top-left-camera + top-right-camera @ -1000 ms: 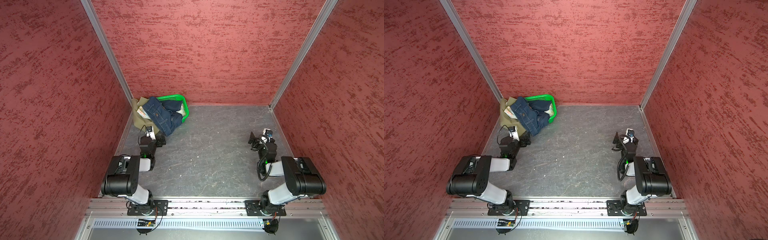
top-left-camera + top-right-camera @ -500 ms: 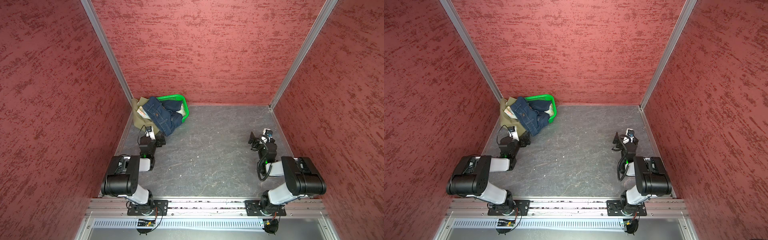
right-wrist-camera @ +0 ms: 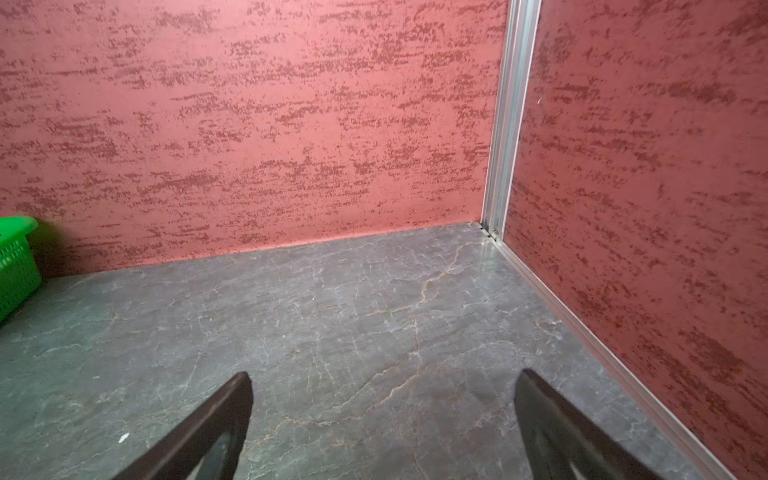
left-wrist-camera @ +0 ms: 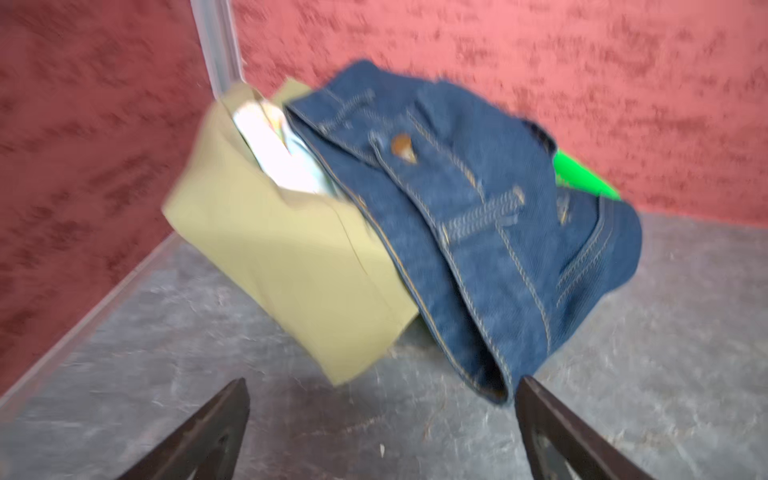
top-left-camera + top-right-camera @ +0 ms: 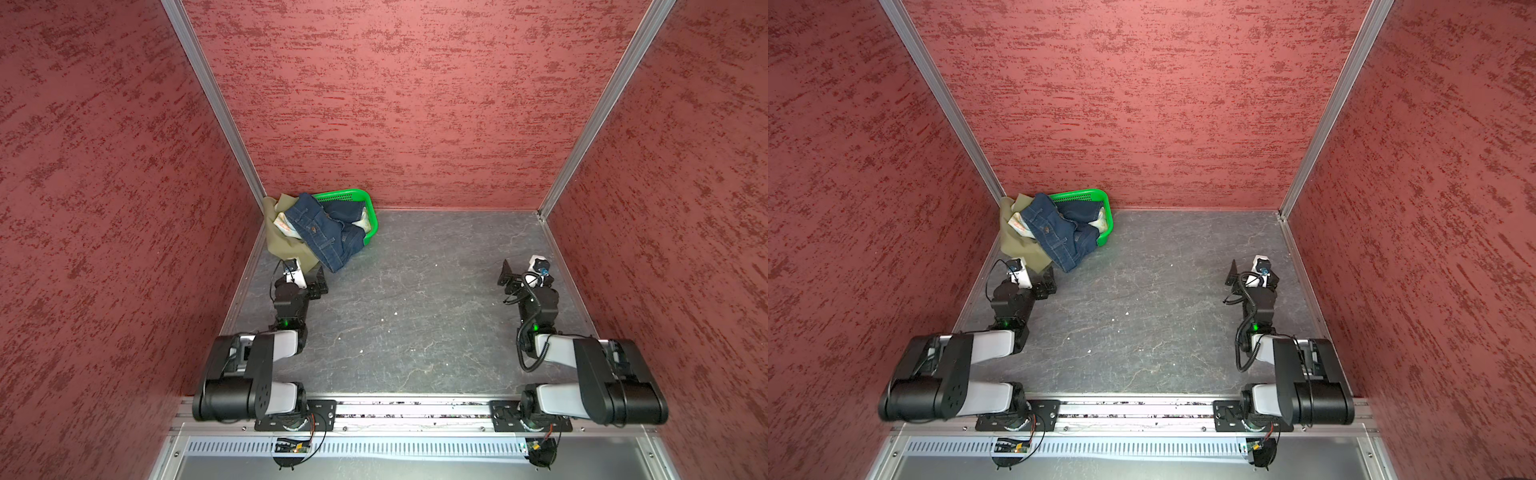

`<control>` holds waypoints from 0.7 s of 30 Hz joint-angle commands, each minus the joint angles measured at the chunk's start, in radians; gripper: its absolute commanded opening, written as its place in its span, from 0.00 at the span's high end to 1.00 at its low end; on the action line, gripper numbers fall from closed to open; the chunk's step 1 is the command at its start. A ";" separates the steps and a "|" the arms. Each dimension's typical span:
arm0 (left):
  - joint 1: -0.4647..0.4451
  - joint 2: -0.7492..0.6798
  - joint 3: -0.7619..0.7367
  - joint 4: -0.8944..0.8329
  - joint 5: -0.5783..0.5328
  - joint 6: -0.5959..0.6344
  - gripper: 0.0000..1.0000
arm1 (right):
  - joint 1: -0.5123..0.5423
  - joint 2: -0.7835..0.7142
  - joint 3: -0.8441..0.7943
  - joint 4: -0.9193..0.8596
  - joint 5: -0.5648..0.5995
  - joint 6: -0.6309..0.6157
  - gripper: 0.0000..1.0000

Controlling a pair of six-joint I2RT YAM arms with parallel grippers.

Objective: Fold and stack the skirts
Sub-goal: 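Reach the left gripper into the basket and grasp the blue denim skirt waistband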

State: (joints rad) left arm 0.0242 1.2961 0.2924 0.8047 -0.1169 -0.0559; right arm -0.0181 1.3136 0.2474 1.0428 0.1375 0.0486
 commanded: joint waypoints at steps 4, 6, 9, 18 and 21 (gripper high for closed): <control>-0.106 -0.233 0.153 -0.517 -0.497 -0.065 0.00 | 0.013 -0.126 0.040 -0.202 0.099 0.076 0.01; -0.107 -0.289 0.242 -0.712 -0.524 -0.131 0.02 | 0.016 -0.166 0.038 -0.223 0.090 0.098 0.01; -0.093 -0.312 0.385 -0.926 -0.509 -0.200 0.06 | 0.025 -0.193 0.059 -0.271 0.076 0.115 0.01; -0.020 -0.073 0.783 -1.265 -0.123 -0.252 0.15 | 0.124 -0.179 0.120 -0.333 -0.018 0.066 0.03; 0.007 0.052 0.903 -1.343 0.029 -0.305 0.18 | 0.156 -0.161 0.131 -0.333 -0.030 0.044 0.02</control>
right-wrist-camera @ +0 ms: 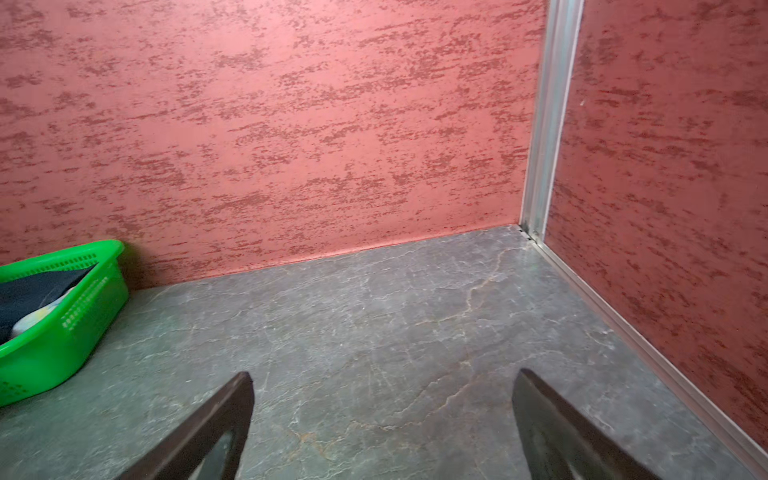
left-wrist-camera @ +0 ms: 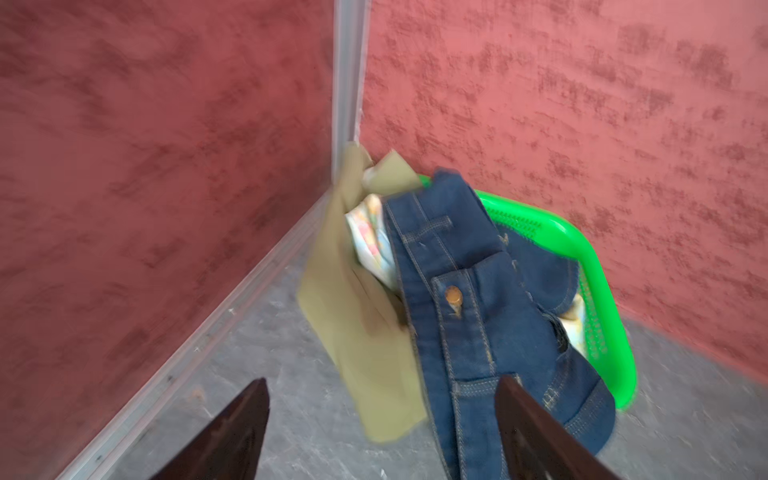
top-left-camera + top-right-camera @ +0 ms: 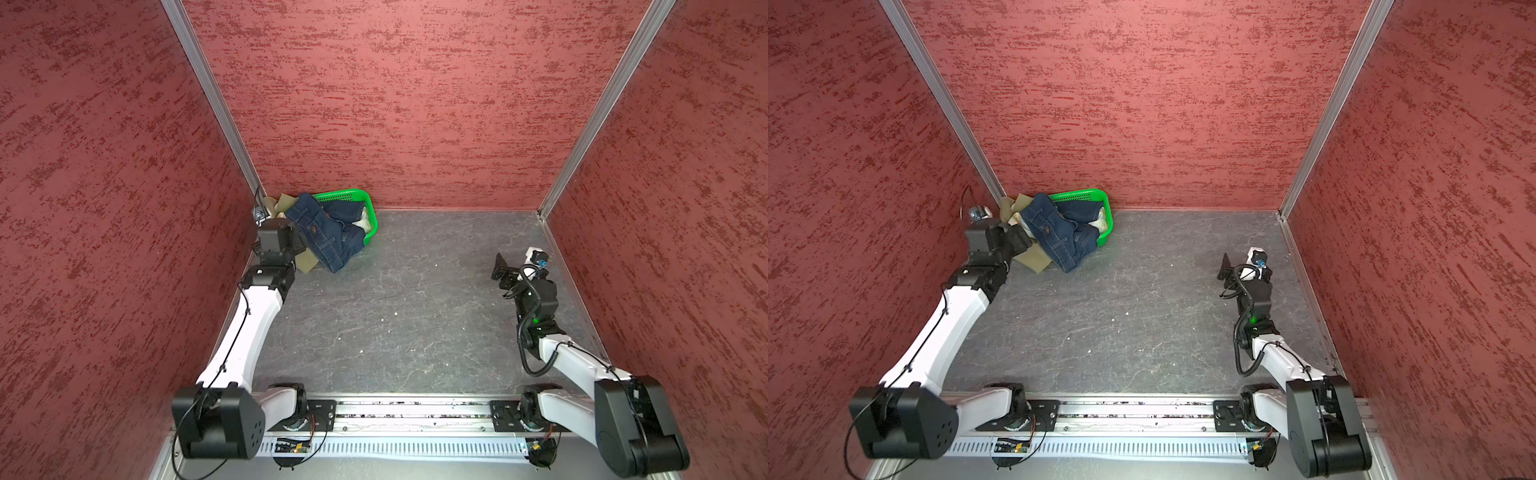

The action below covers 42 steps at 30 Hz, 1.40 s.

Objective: Fold and stack the skirts
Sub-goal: 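Reach the left gripper into the basket and grasp the blue denim skirt waistband, then lift the denim skirt out and lay it on the table while the right arm advances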

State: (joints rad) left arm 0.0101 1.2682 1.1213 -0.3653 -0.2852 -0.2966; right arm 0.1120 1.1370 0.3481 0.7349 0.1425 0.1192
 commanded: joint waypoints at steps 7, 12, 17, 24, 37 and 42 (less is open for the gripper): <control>0.043 0.306 0.206 -0.141 0.346 -0.127 0.18 | 0.064 0.049 0.044 -0.027 -0.026 -0.057 0.02; 0.059 0.420 0.236 -0.056 0.389 -0.159 0.18 | 0.066 0.074 0.047 -0.009 -0.021 -0.064 0.02; 0.062 0.524 0.273 0.031 0.401 -0.169 0.19 | 0.068 0.092 0.055 -0.004 -0.015 -0.071 0.02; 0.067 0.605 0.339 0.107 0.449 -0.177 0.78 | 0.069 0.087 0.050 0.005 -0.005 -0.069 0.01; 0.028 0.415 0.392 0.064 0.482 -0.093 1.00 | 0.069 0.091 0.060 -0.009 0.029 -0.055 0.01; -0.041 0.326 0.484 0.030 0.503 -0.066 1.00 | 0.069 -0.002 0.125 -0.155 0.103 0.029 0.01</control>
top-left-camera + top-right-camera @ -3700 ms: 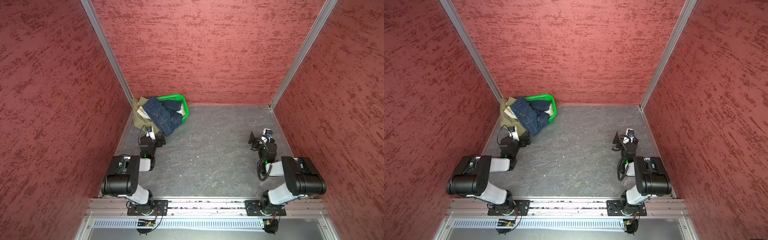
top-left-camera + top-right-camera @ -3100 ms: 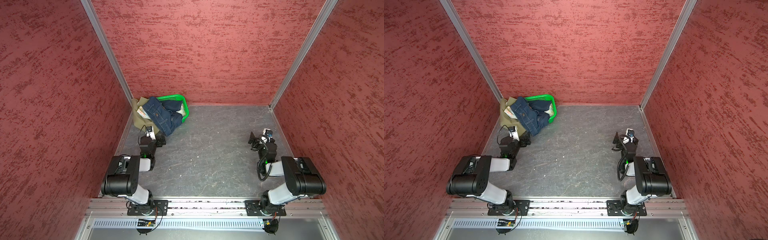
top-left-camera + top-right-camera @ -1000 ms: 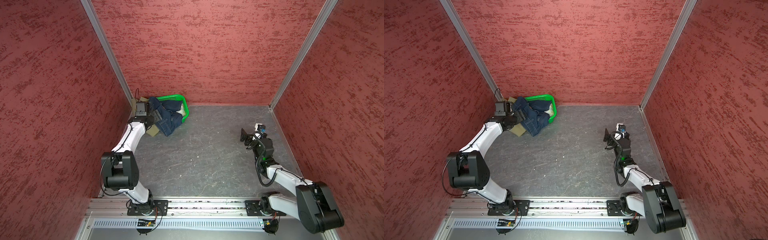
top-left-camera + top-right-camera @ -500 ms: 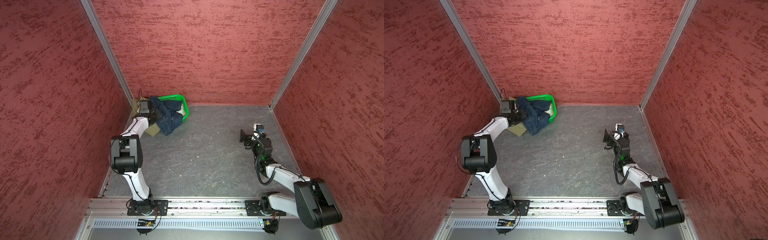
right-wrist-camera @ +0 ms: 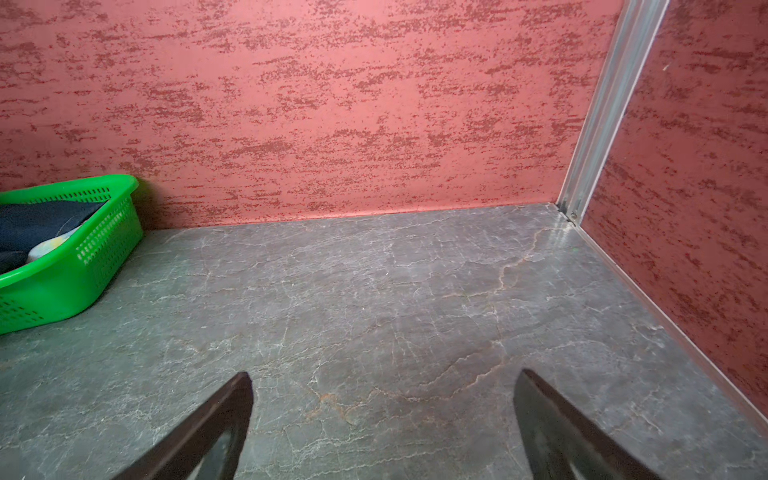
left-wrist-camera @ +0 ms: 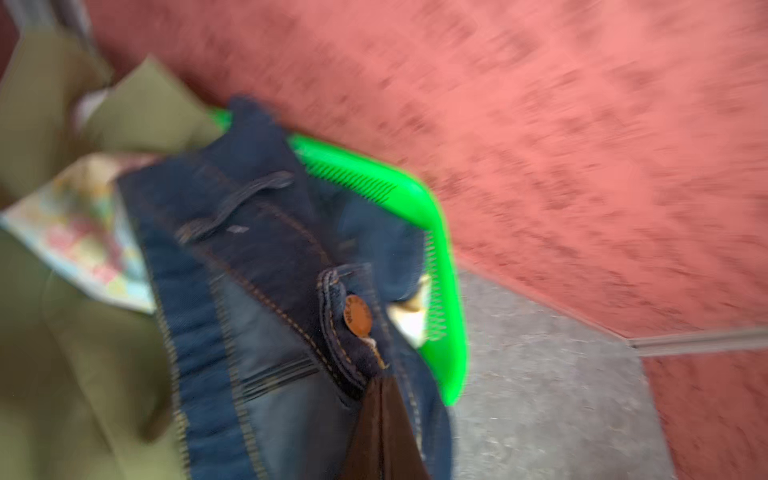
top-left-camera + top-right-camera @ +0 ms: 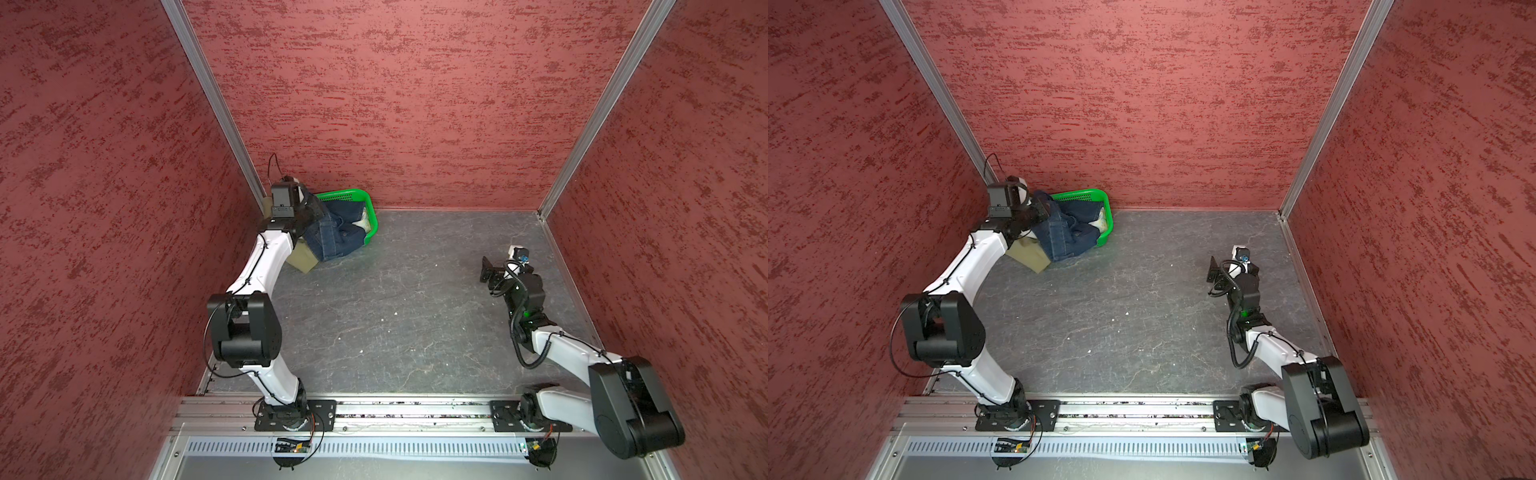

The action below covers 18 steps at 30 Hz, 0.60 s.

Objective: Fold and stack the skirts
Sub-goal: 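Lift the denim skirt out and lay it on the table while the right arm advances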

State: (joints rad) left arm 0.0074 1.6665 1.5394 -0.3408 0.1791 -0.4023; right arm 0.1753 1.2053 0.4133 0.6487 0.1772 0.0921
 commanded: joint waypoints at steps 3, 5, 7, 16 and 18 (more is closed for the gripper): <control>-0.093 -0.095 0.162 -0.031 0.054 0.046 1.00 | 0.005 -0.142 0.141 -0.199 0.103 0.104 0.01; -0.140 -0.104 0.231 -0.057 0.054 0.061 1.00 | 0.005 -0.182 0.198 -0.287 0.133 0.141 0.01; -0.188 -0.111 0.290 -0.066 0.063 0.069 1.00 | 0.005 -0.215 0.252 -0.365 0.167 0.169 0.01; -0.451 -0.100 0.547 -0.076 0.104 0.107 1.00 | 0.003 -0.327 0.409 -0.601 0.329 0.237 0.01; -0.517 -0.077 0.605 -0.071 0.115 0.115 1.00 | 0.002 -0.339 0.439 -0.639 0.342 0.240 0.01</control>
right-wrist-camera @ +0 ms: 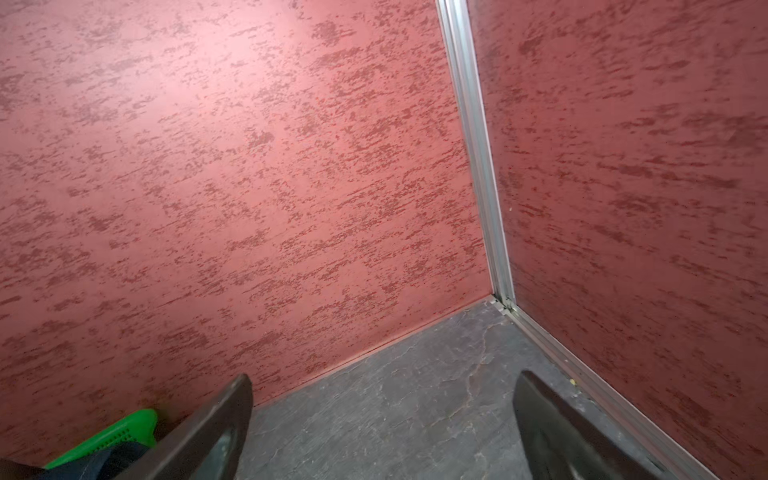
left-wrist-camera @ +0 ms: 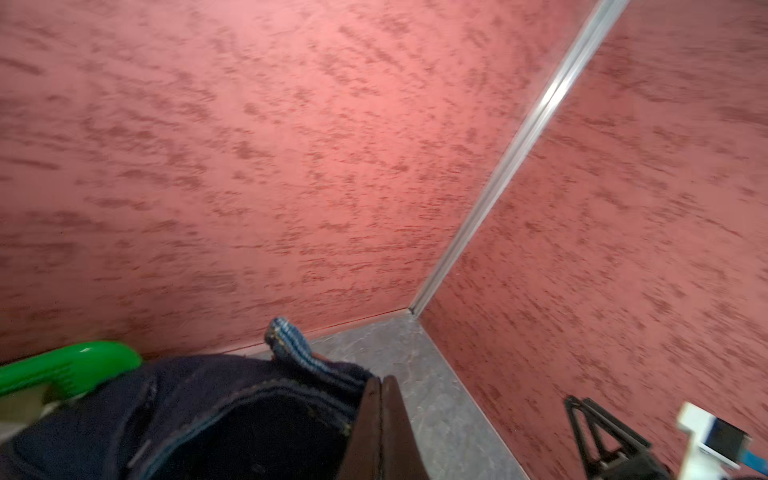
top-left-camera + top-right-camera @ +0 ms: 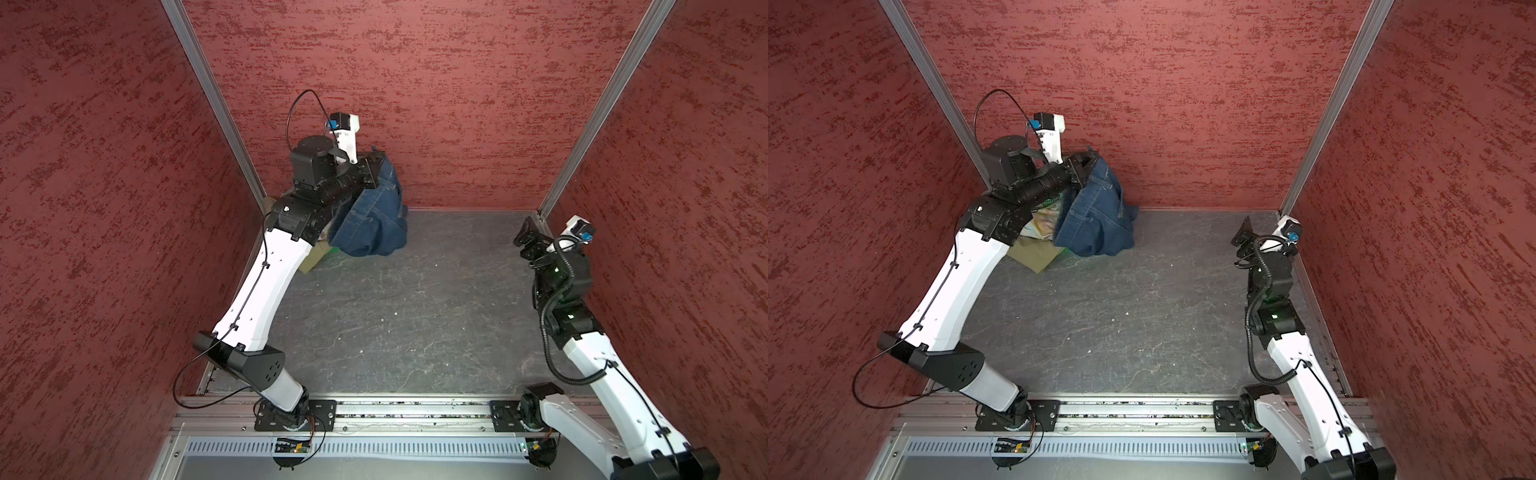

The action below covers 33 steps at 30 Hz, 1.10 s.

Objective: Fold and stack the skirts
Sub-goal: 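Lift the denim skirt out and lay it on the table while the right arm advances, then grasp the denim skirt hem nearest the right gripper with the right gripper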

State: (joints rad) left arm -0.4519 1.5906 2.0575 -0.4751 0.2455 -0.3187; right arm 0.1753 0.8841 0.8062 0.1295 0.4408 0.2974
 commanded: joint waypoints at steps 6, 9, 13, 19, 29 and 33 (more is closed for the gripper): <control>-0.159 0.083 0.078 0.086 0.029 0.044 1.00 | -0.002 -0.075 0.064 -0.215 0.094 0.040 0.01; -0.141 0.150 0.043 0.099 0.019 0.018 1.00 | -0.004 -0.102 0.059 -0.264 0.086 0.028 0.01; -0.129 0.231 0.032 0.091 0.018 -0.015 1.00 | -0.005 -0.123 0.065 -0.327 0.073 0.014 0.01; -0.122 0.223 -0.175 0.067 -0.037 -0.024 0.36 | -0.006 -0.088 0.077 -0.393 -0.019 -0.008 0.01; -0.090 0.074 -0.543 -0.023 -0.128 0.014 0.12 | -0.004 0.120 0.014 -0.378 -0.284 0.034 0.01; -0.088 0.055 -0.682 -0.036 -0.161 -0.003 0.12 | -0.001 0.218 0.006 -0.359 -0.330 0.042 0.01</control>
State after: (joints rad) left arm -0.5385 1.6444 1.4452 -0.4747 0.1246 -0.3244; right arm 0.1730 1.0672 0.8211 -0.2394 0.1913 0.3180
